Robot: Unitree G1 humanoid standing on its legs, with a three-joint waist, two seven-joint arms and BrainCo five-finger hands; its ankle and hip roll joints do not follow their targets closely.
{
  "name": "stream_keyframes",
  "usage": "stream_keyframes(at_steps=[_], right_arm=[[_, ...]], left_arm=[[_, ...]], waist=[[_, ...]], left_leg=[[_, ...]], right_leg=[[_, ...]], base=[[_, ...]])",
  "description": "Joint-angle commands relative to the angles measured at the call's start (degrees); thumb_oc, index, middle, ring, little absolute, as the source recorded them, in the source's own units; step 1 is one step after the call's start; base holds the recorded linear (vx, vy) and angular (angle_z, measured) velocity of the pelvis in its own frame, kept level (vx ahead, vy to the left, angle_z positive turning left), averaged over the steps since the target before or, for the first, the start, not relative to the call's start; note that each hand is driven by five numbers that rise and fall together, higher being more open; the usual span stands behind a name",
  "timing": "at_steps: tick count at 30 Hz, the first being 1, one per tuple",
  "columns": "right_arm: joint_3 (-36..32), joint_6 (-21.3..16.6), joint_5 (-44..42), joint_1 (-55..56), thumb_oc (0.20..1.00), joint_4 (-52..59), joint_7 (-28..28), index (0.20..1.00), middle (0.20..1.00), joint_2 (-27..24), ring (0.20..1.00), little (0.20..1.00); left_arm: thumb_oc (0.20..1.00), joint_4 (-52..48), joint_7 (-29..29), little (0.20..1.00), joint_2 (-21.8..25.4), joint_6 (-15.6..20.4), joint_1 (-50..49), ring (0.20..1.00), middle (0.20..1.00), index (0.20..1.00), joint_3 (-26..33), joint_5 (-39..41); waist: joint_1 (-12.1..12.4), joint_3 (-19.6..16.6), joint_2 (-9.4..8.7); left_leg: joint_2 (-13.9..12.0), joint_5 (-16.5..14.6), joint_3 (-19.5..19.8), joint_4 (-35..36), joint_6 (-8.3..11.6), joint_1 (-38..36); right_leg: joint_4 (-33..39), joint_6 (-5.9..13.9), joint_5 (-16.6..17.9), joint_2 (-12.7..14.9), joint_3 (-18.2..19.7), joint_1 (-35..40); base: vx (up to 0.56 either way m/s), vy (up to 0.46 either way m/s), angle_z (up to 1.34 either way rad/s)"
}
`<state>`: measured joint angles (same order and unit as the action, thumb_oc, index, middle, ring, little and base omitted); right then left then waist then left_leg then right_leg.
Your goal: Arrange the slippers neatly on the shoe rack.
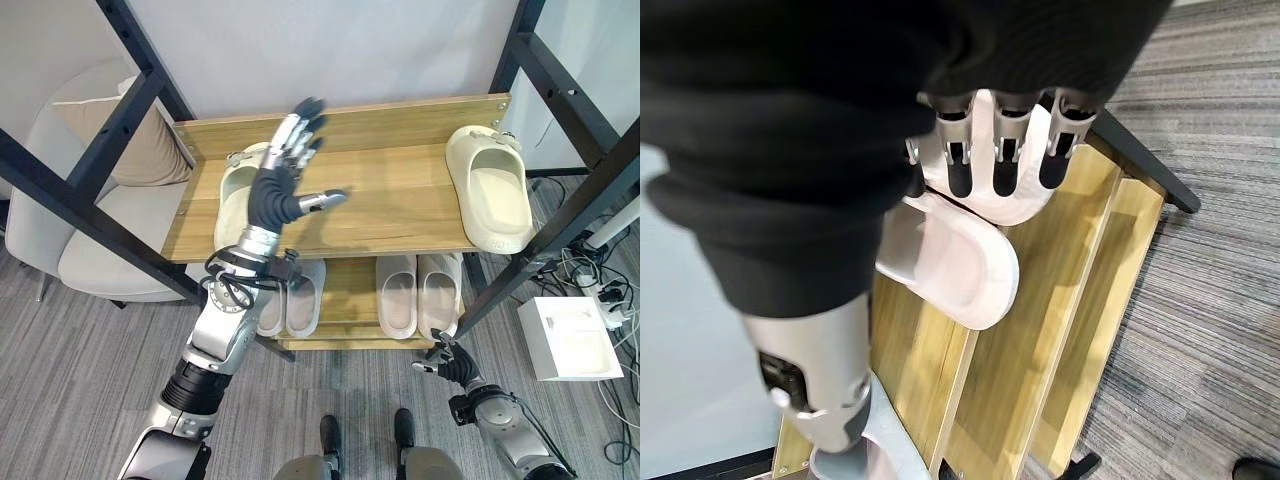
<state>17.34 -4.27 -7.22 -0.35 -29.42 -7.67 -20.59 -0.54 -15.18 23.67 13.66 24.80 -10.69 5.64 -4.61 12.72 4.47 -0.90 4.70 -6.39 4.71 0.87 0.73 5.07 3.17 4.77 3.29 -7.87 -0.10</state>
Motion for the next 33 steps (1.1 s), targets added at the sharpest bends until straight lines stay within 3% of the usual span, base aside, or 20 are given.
stream_keyframes(at_steps=[1,9,16,24,25,26,33], right_arm=[[1.2,-4.3,0.5,-1.6,1.0,0.9,-2.5,1.0,1.0,1.6,1.0,1.0],[2.2,-5.0,0.6,-0.2,1.0,0.1,-3.1,1.0,1.0,1.1,1.0,1.0],[1.9,-5.2,0.3,0.0,1.0,-0.4,-3.4,1.0,1.0,0.6,1.0,1.0],[2.4,-5.2,0.4,-0.3,1.0,0.1,-3.4,1.0,1.0,0.0,1.0,1.0],[2.6,-5.2,0.2,-0.4,1.0,0.3,-3.4,1.0,1.0,-0.1,1.0,1.0],[2.6,-5.2,0.1,-0.5,1.0,0.5,-3.4,1.0,1.0,-0.1,1.0,1.0],[2.8,-5.4,-1.0,-0.4,1.0,1.9,-3.0,1.0,1.0,-0.2,1.0,1.0]], left_arm=[[1.0,2.2,-11.0,1.0,5.3,-0.3,7.3,1.0,1.0,1.0,-0.2,-16.9],[1.0,14.0,-19.6,1.0,16.6,-10.2,12.7,1.0,1.0,1.0,-1.2,-36.8],[1.0,19.6,-19.6,1.0,21.9,-14.6,17.1,1.0,1.0,1.0,-3.6,-43.2],[1.0,28.3,-18.3,1.0,22.9,-18.7,24.1,1.0,1.0,1.0,-8.3,-46.5],[0.429,30.4,-17.8,0.429,23.2,-19.5,26.4,0.429,0.429,0.429,-10.2,-46.9],[0.2,31.6,-17.6,0.2,23.4,-19.7,27.6,0.2,0.2,0.2,-11.2,-46.9],[0.2,35.7,-15.8,0.2,24.7,-19.6,32.8,0.2,0.2,0.2,-15.4,-45.9]], waist=[[0.7,-1.8,-2.94],[0.3,-2.1,-3.09],[0.0,-1.9,-3.11],[-0.9,-0.7,-3.22],[-1.2,-0.5,-3.25],[-1.3,-0.5,-3.28],[-2.0,-0.5,-3.64]], left_leg=[[-3.2,-5.4,1.3,0.3,4.23,-2.1],[-3.4,-5.5,1.2,0.3,4.09,-1.5],[-3.4,-5.2,1.0,0.3,4.07,0.2],[-3.4,-4.8,0.6,0.3,3.94,2.0],[-3.4,-4.7,0.6,0.3,3.9,2.3],[-3.4,-4.7,0.5,0.3,3.88,2.4],[-3.5,-4.5,-0.3,0.3,3.77,3.5]], right_leg=[[-0.1,6.4,-3.9,6.4,-1.0,2.8],[-0.1,6.91,-3.7,6.3,-0.9,1.7],[-0.1,7.15,-3.3,6.3,-0.5,-0.4],[-0.1,7.24,-2.7,6.2,0.2,-2.7],[-0.1,7.27,-2.5,6.1,0.3,-3.3],[-0.1,7.29,-2.4,6.1,0.4,-3.5],[-0.2,7.53,-1.9,6.2,1.1,-5.3]], base=[[0.03,-0.001,-0.01],[0.02,0.0,0.0],[0.0,0.001,0.0],[0.0,0.001,-0.01],[0.0,0.0,0.0],[0.0,0.0,0.0],[0.0,0.001,-0.05]])
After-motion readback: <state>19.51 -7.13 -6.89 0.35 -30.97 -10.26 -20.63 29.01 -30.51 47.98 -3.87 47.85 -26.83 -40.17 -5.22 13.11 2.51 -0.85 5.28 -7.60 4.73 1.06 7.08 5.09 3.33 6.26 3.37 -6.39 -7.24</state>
